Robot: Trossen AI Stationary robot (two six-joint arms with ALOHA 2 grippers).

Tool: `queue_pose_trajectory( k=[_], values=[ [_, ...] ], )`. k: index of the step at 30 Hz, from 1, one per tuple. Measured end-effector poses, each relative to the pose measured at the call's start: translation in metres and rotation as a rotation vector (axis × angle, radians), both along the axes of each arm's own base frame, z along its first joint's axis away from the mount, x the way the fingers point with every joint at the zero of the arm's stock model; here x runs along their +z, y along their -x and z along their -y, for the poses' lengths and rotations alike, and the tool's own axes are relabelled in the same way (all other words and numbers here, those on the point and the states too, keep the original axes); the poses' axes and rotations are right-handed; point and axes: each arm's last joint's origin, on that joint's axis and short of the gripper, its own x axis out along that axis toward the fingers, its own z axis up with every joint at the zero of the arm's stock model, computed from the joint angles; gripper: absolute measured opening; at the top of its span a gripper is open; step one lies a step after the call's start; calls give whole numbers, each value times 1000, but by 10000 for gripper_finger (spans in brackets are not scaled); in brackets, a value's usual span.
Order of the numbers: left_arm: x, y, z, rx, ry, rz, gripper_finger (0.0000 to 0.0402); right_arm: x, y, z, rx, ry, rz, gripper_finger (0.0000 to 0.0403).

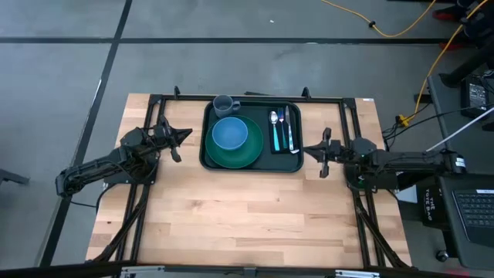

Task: Set up tray
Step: Return to Home Position

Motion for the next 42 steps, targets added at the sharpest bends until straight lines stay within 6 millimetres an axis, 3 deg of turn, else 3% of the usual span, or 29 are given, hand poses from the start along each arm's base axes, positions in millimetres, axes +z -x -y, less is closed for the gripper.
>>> queue_pose_trajectory(
  k=[33, 42],
  values=[
    [0, 0, 0, 0, 0, -1, 4, 1, 0, 0, -2, 48, -4, 25],
    [0, 0, 0, 0, 0, 0, 3, 7, 9, -16, 121, 73, 61, 26]
  ],
)
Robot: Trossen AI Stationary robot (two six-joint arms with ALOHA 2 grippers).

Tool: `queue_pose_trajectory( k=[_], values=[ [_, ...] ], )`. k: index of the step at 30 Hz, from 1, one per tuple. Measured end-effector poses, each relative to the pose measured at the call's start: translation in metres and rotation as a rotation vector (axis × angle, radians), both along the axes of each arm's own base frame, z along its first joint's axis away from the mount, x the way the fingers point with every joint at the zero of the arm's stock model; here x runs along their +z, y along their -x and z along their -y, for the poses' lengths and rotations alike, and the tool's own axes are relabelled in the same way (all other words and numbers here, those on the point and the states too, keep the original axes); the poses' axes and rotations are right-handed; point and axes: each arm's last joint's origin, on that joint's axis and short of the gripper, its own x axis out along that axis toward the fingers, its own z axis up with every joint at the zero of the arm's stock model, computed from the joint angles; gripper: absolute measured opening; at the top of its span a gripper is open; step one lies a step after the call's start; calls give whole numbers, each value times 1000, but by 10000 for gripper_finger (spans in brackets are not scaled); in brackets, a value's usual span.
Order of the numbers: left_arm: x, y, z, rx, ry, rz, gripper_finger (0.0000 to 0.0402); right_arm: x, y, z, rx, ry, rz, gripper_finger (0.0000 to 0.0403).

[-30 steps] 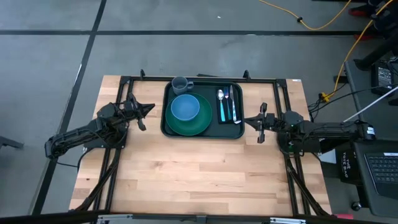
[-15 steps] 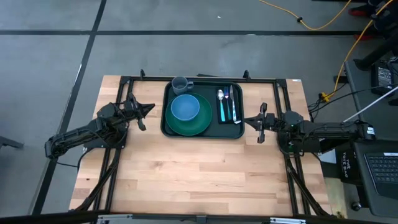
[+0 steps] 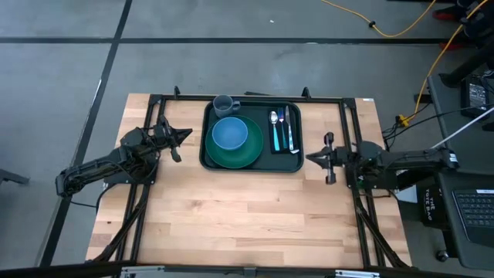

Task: Set up tray
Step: Return to Home Position

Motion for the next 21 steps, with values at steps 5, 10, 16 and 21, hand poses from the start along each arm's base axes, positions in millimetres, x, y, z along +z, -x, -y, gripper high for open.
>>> queue_pose_trajectory(
  k=[5, 10, 16, 21],
  values=[
    [0, 0, 0, 0, 0, 0, 7, -1, 7, -7, 23, 27, -7, 26],
    [0, 0, 0, 0, 0, 0, 6, -6, 11, -6, -69, -49, -45, 26],
    [0, 0, 0, 0, 0, 0, 4, -6, 15, -5, -82, -57, -42, 26],
    [0, 0, 0, 0, 0, 0, 4, -3, 17, -5, -80, -65, 2, 26]
  ],
)
